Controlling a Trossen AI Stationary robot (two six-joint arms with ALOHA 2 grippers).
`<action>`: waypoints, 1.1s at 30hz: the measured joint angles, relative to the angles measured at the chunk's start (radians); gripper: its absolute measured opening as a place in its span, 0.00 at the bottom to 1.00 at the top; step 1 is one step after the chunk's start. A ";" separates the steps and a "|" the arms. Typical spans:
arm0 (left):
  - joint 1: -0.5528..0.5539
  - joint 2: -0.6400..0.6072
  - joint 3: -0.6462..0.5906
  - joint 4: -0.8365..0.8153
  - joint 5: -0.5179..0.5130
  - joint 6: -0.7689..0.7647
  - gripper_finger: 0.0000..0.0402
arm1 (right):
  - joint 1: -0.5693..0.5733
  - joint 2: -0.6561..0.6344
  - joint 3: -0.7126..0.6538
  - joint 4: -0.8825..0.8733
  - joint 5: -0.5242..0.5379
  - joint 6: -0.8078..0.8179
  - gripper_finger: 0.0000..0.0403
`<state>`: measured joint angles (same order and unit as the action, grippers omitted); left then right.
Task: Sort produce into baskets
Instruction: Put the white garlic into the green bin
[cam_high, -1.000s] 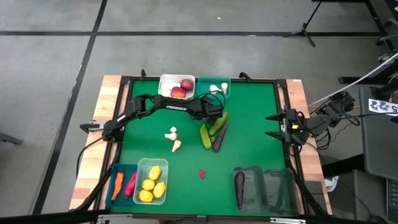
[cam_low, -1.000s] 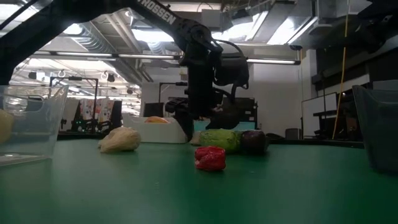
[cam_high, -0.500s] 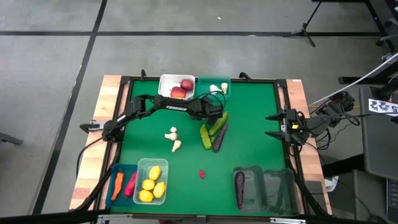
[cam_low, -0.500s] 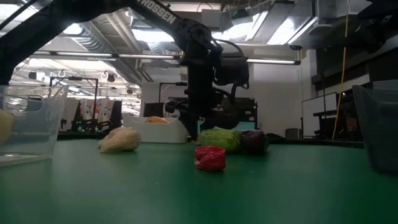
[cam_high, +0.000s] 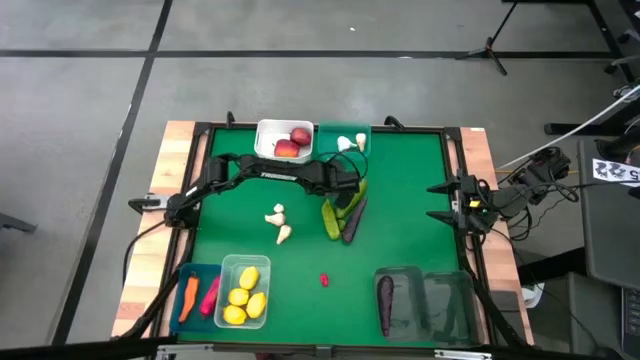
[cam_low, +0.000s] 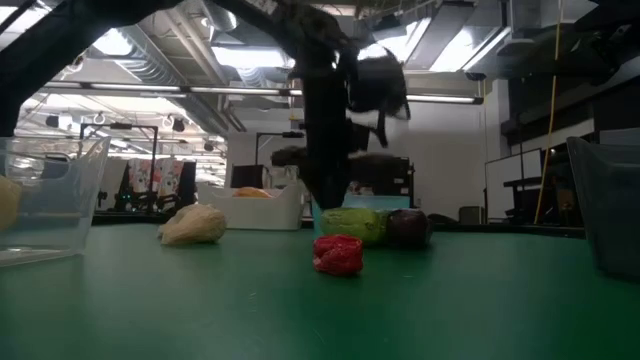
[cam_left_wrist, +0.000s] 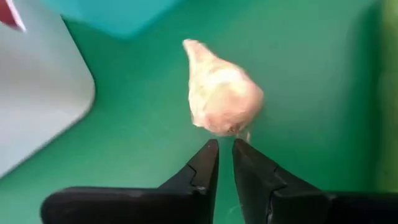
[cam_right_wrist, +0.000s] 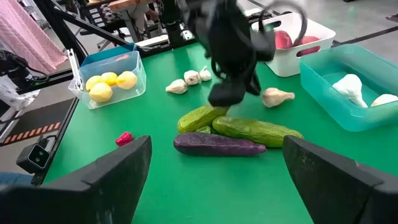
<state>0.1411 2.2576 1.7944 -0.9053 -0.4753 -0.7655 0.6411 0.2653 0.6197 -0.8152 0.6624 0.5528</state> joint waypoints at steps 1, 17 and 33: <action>0.001 -0.014 0.003 0.006 -0.001 0.010 0.10 | 0.000 0.000 0.000 -0.001 0.000 0.000 0.89; 0.043 -0.046 0.103 0.027 0.034 0.179 0.08 | 0.000 0.000 0.000 -0.001 0.000 0.002 0.89; 0.024 -0.045 0.012 0.123 0.013 0.135 0.63 | 0.000 0.000 0.000 -0.002 0.000 0.004 0.89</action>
<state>0.1654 2.2127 1.8063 -0.7828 -0.4623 -0.6303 0.6411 0.2653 0.6197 -0.8173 0.6624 0.5564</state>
